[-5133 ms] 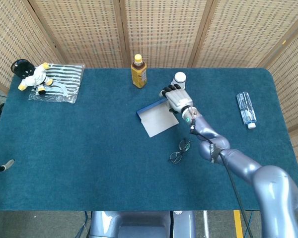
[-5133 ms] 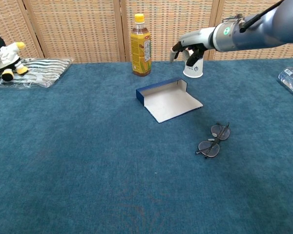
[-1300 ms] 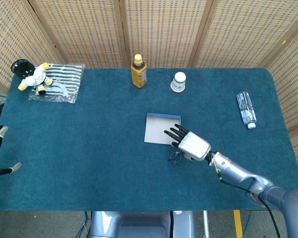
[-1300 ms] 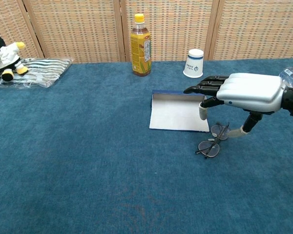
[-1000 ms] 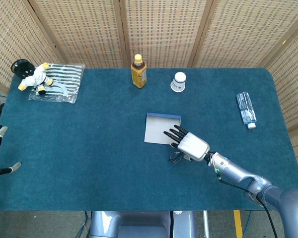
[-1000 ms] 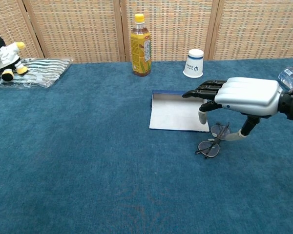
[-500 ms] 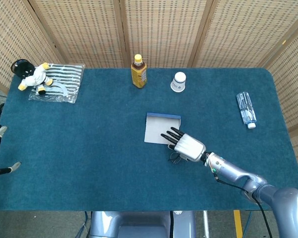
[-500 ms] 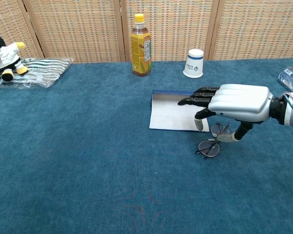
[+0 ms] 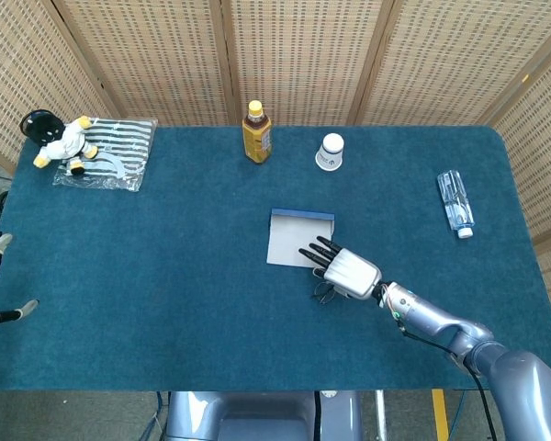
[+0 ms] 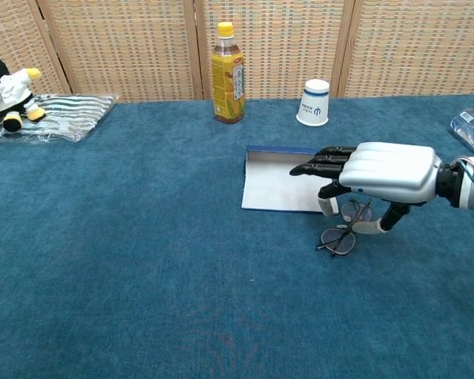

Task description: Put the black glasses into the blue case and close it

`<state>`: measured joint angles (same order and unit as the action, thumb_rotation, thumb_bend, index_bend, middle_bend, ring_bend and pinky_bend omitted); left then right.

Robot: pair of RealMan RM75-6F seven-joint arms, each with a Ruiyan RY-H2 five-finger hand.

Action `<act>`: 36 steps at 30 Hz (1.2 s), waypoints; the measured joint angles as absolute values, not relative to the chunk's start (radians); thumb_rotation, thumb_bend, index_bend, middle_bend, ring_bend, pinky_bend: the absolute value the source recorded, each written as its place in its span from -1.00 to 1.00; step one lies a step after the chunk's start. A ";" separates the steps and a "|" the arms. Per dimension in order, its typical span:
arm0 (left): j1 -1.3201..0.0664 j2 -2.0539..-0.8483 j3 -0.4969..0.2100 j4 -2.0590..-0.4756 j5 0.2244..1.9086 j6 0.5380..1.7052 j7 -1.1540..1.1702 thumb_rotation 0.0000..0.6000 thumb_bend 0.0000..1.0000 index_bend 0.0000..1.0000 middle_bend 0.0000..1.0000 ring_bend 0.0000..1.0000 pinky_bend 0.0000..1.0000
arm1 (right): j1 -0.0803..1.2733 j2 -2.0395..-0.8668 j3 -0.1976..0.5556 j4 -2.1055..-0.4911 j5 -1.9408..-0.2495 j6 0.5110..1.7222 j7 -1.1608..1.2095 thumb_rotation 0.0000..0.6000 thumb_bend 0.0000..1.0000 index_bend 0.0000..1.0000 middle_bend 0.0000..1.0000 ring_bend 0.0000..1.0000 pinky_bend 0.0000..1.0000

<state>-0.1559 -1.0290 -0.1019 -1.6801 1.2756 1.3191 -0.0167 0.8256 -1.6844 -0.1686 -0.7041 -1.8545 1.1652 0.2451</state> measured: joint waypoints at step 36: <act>-0.172 -1.033 -0.105 -1.671 1.251 1.284 -0.013 1.00 -1.00 -1.00 -1.00 -1.00 -1.00 | 0.825 -1.748 -0.157 -0.632 -1.825 1.200 0.320 1.00 -0.09 0.18 -0.93 -1.00 -0.99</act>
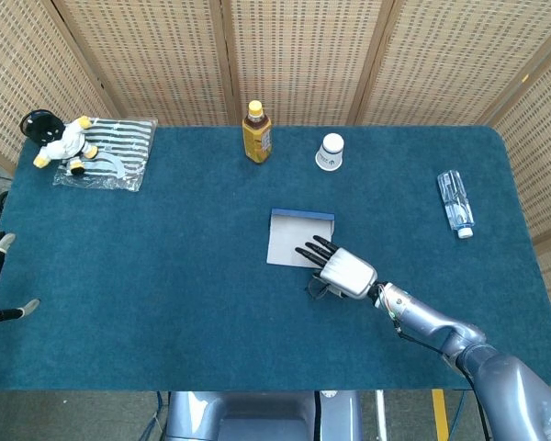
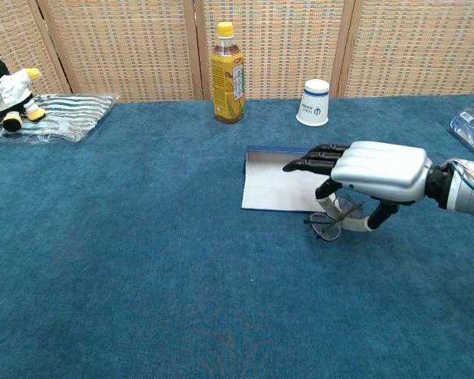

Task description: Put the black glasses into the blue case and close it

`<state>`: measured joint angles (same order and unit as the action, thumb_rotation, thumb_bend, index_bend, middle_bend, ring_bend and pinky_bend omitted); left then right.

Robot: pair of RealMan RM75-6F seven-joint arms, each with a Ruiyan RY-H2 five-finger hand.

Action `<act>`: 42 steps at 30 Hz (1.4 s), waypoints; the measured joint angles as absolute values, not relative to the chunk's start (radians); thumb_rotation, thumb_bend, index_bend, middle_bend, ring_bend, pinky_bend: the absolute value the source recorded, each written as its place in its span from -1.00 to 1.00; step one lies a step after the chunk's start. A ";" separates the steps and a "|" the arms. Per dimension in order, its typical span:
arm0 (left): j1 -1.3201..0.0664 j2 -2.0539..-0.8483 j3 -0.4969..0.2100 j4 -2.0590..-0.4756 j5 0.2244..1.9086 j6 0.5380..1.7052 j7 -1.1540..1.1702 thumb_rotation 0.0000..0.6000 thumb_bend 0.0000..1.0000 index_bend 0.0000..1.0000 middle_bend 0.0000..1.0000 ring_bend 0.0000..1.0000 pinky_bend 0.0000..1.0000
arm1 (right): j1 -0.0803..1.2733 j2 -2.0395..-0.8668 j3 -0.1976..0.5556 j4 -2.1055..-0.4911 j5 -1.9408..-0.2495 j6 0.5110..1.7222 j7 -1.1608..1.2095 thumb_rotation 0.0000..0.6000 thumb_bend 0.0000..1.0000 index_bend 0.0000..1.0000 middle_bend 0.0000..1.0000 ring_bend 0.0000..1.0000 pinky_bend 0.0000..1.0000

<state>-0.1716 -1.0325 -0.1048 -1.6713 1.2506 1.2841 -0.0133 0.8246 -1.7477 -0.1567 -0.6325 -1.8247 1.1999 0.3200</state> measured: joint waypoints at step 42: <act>-0.166 -1.014 -0.109 -1.656 1.243 1.276 -0.068 1.00 -1.00 -1.00 -1.00 -1.00 -1.00 | 1.018 -1.815 0.273 -0.971 -1.020 0.704 -0.530 1.00 0.03 0.21 -0.92 -1.00 -0.99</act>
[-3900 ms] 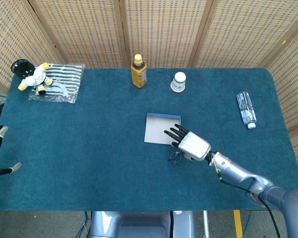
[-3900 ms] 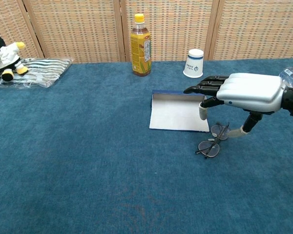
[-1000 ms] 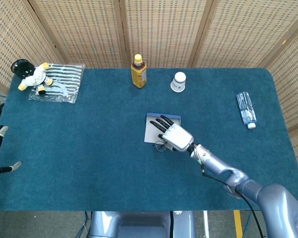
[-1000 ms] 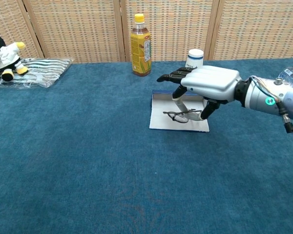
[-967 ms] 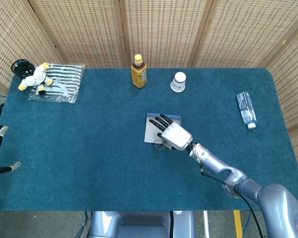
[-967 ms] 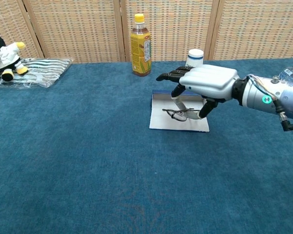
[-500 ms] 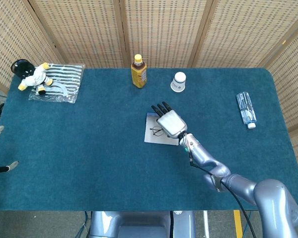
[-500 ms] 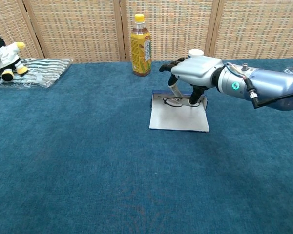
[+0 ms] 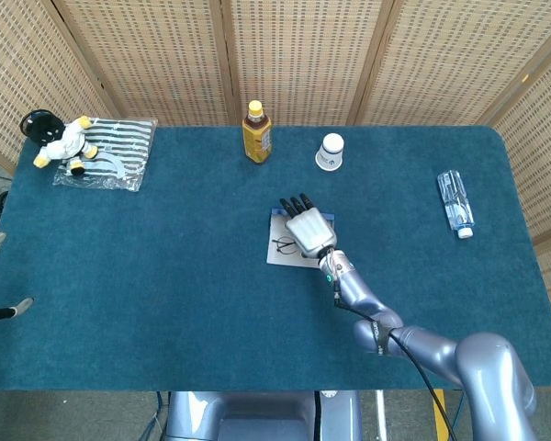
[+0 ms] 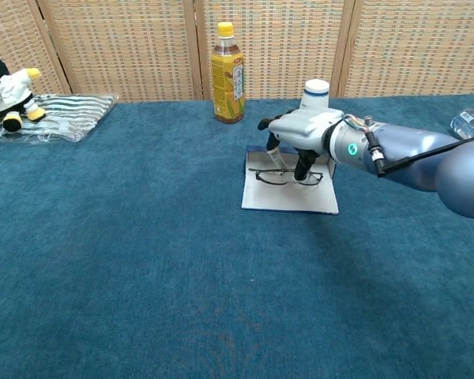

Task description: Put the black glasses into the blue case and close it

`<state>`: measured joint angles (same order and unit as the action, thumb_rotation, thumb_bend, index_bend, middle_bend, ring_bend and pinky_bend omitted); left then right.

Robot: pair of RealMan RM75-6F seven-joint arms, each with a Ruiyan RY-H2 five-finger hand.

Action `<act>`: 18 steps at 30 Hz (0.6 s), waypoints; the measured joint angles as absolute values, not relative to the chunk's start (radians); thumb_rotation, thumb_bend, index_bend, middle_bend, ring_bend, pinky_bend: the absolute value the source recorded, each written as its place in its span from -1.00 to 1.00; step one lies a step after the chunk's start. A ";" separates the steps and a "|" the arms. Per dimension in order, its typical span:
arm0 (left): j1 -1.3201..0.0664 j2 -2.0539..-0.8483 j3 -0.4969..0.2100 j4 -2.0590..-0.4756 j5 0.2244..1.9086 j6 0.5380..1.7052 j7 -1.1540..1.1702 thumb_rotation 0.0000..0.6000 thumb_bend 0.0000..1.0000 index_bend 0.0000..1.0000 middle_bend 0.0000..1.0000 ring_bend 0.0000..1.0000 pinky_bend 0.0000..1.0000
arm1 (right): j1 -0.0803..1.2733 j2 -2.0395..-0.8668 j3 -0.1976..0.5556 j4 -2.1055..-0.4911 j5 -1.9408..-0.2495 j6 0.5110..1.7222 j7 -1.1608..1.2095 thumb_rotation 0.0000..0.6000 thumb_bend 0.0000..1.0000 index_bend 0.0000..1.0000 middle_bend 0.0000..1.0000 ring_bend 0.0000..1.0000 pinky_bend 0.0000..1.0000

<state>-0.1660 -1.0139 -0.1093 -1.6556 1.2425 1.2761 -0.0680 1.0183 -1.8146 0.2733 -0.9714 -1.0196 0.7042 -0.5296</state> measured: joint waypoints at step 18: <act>-0.167 -1.009 -0.112 -1.647 1.234 1.265 -0.086 1.00 -1.00 -1.00 -1.00 -1.00 -1.00 | 1.088 -1.965 0.343 -0.787 -0.795 0.767 -0.718 1.00 0.00 0.21 -0.89 -1.00 -0.93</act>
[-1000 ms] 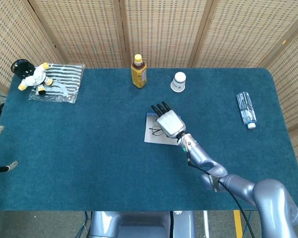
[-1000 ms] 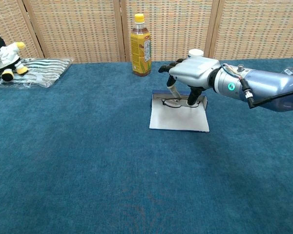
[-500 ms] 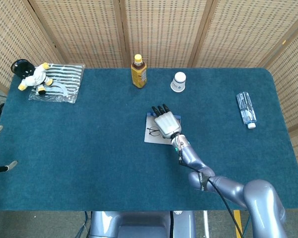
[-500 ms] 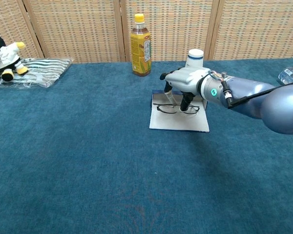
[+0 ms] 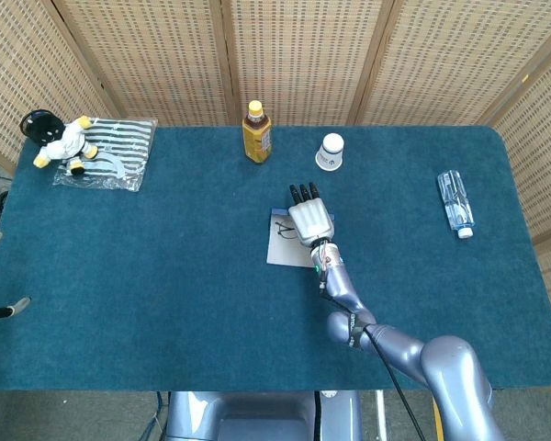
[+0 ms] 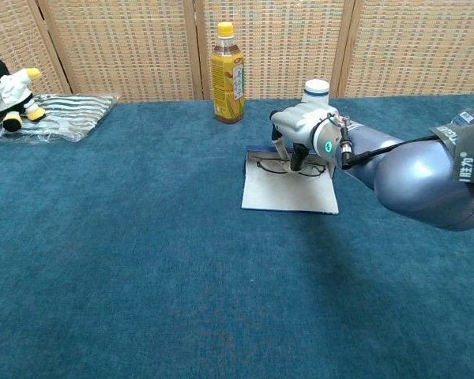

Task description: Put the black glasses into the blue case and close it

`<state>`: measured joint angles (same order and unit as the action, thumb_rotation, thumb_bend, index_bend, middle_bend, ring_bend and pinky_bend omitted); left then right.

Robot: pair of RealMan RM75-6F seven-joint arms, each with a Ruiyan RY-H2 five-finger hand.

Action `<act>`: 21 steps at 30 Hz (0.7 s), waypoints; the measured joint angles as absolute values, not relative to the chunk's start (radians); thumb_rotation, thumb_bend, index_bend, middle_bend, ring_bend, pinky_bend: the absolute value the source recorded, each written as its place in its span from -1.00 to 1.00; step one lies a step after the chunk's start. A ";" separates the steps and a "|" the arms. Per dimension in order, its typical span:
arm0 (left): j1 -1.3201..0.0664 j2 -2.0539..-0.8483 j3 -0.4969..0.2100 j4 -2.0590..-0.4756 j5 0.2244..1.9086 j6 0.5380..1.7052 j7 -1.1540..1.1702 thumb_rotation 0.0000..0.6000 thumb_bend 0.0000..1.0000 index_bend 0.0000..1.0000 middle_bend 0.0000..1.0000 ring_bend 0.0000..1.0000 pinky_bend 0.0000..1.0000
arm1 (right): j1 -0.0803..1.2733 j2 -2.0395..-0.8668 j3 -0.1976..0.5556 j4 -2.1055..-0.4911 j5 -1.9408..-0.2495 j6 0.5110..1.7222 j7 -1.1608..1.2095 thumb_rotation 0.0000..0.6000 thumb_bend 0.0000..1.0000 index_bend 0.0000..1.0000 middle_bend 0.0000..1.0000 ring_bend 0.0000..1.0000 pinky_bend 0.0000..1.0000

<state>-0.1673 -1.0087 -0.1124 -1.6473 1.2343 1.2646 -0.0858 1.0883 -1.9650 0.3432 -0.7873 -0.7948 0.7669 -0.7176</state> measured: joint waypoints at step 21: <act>-0.153 -0.999 -0.101 -1.658 1.273 1.291 -0.104 1.00 -1.00 -1.00 -1.00 -1.00 -1.00 | 1.038 -1.951 0.301 -0.759 -0.954 0.805 -0.520 1.00 -0.51 -0.01 -0.89 -1.00 -0.85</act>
